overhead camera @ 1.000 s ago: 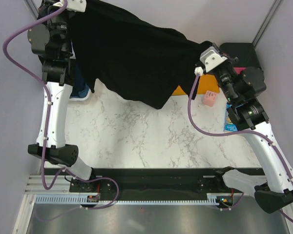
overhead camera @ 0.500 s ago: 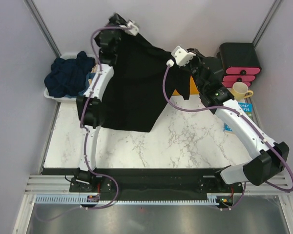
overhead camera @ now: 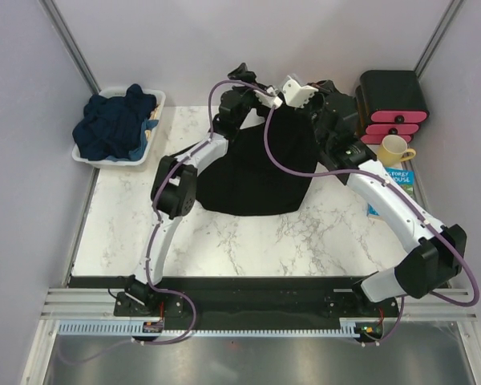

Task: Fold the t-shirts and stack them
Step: Flatten the tshirt out

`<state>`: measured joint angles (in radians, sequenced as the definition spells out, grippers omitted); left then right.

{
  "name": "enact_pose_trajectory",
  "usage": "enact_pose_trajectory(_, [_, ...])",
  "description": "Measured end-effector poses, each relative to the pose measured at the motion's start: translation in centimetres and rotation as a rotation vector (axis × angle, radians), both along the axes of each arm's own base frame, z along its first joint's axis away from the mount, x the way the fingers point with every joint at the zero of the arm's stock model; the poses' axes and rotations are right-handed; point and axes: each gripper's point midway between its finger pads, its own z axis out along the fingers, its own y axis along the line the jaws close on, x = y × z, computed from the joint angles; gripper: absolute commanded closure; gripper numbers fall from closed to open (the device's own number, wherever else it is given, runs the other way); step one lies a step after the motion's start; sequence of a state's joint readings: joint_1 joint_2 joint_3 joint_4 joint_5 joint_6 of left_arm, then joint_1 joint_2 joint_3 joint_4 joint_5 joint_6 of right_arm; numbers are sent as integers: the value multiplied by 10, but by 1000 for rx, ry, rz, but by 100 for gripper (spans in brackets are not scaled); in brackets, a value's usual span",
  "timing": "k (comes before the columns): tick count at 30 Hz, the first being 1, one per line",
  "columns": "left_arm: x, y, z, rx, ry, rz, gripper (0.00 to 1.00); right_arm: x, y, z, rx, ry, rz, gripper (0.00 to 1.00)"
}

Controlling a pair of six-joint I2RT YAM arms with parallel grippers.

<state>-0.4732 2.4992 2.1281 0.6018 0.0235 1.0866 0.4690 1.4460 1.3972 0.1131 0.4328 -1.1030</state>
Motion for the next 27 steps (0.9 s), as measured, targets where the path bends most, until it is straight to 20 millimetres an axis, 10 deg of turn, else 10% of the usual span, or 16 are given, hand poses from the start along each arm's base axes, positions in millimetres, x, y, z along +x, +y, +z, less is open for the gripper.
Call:
enact_pose_trajectory(14, [-73,109,102,-106,-34,211,0,14,-6,-33,-38,75,-81,100])
enact_pose_trajectory(27, [-58,107,74,-55,80,241,0,16,-5,-35,-40,79,-80,100])
